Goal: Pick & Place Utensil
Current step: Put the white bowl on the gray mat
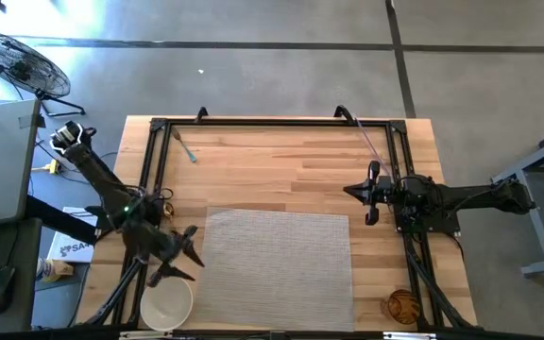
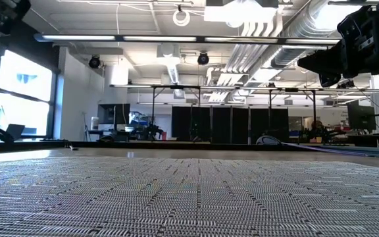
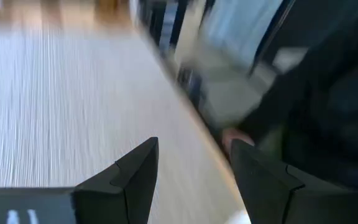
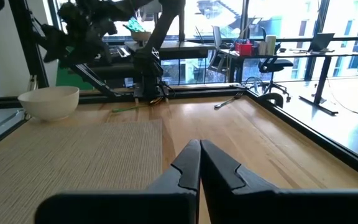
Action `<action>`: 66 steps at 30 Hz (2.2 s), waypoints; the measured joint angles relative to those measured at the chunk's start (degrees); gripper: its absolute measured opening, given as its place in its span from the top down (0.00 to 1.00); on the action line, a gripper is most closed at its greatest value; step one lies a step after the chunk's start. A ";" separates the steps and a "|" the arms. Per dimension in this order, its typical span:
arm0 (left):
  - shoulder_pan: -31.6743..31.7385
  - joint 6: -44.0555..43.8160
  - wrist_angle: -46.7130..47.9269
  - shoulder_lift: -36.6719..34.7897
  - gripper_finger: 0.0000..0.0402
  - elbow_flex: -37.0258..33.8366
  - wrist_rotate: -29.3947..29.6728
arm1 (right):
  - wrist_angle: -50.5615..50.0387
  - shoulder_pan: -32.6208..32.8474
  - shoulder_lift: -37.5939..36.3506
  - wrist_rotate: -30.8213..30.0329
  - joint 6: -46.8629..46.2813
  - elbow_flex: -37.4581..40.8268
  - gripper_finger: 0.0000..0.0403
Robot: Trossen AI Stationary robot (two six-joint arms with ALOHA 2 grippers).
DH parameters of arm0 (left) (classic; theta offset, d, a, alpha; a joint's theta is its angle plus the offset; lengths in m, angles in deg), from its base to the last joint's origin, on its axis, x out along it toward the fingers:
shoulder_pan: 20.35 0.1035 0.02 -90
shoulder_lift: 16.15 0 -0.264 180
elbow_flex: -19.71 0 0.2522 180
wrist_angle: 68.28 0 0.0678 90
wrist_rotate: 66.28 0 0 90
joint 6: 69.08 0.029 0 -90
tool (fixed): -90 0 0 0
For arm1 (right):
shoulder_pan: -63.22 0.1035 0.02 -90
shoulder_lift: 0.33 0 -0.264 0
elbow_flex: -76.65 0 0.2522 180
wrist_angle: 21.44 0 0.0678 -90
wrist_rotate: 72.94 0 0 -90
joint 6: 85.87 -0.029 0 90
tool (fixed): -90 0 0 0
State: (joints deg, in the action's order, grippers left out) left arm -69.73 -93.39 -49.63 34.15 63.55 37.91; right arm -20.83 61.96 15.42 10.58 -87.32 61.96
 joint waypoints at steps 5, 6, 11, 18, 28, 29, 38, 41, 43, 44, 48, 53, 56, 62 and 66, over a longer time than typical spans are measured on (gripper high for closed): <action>-2.64 -11.67 20.94 5.80 0.51 11.32 -3.96 | 0.00 0.01 0.00 0.01 0.00 0.00 0.99; -3.17 -14.29 24.84 6.87 0.51 12.89 -5.62 | 0.00 0.00 0.00 0.00 0.00 -0.01 0.99; -5.80 -26.21 36.71 10.86 0.51 18.17 -9.19 | 0.00 0.02 0.00 0.02 0.00 0.00 1.00; -9.62 -35.48 39.68 15.03 0.51 17.08 -9.31 | 0.02 0.02 0.00 0.02 0.00 0.00 0.99; -9.93 -37.68 43.47 22.22 0.51 17.03 -11.03 | 0.00 0.01 0.00 0.01 0.00 0.00 1.00; -10.00 -37.64 43.00 22.82 0.51 17.06 -11.26 | 0.00 0.02 0.00 0.02 0.00 0.00 0.99; -10.28 -37.49 42.36 27.23 0.51 17.06 -14.35 | 0.00 0.00 0.00 0.00 0.00 0.00 1.00; -10.28 -37.48 42.31 27.64 0.51 17.06 -15.55 | 0.00 0.02 0.00 0.02 0.00 0.00 1.00; -10.30 -37.22 42.03 27.61 0.52 17.06 -16.11 | 0.00 0.02 0.00 0.00 0.00 -0.01 0.99; -10.30 -36.78 41.91 27.61 0.54 17.06 -16.57 | 0.00 0.02 0.00 0.00 0.00 0.00 0.99; -10.28 -35.47 41.72 27.61 0.65 17.06 -17.11 | 0.00 0.02 0.00 0.02 0.00 0.00 0.99; -10.28 -35.39 41.79 27.61 0.84 17.06 -17.09 | 0.00 0.02 0.00 0.00 0.00 0.00 1.00; -10.28 -35.32 41.87 27.61 0.93 17.22 -17.12 | 0.01 0.01 0.00 0.00 0.00 0.00 0.99; -10.28 -32.84 42.01 27.61 0.97 19.49 -16.40 | 0.02 0.02 -0.01 0.01 0.00 0.00 0.99; -9.98 -31.39 42.11 27.61 0.98 21.20 -15.77 | 0.00 0.02 0.00 0.02 0.00 -0.01 1.00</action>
State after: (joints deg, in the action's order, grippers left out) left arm -79.72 -124.77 -7.52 61.76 84.75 22.14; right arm -20.83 61.98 15.42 10.60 -87.32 61.95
